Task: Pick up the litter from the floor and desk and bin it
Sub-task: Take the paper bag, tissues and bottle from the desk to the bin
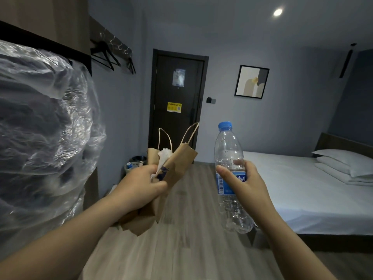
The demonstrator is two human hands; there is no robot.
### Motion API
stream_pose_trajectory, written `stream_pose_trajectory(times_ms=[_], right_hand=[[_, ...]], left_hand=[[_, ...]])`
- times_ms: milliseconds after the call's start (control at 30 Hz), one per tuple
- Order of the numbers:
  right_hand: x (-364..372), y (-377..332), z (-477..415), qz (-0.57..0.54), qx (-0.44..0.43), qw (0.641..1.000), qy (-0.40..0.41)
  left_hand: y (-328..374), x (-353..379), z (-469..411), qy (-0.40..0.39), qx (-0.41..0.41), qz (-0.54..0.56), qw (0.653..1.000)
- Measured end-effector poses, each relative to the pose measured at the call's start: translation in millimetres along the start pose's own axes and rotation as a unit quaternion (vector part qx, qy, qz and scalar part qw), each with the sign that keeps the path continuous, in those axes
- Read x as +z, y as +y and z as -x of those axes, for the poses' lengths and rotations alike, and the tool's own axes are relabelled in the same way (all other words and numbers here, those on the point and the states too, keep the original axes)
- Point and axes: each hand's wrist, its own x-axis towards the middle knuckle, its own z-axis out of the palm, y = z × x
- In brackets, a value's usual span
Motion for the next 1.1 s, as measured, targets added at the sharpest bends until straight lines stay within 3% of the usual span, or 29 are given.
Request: stream_pose_trajectory(times_ms=[400,733,1100], right_hand=[[48,94,-219,-0.031,0.012,0.998,-0.06],[149,174,-381,-0.016,0.028,0.995,-0.091],[261,240,-563,0.004,0.066,0.994,-0.082]], left_hand=[[-42,58,-194,0.023,-0.051,-0.039,0.998],[-149,90,-359,0.03,-0.108,-0.036,0.993],[-261,93,-570,-0.014,-0.143,-0.014,0.99]])
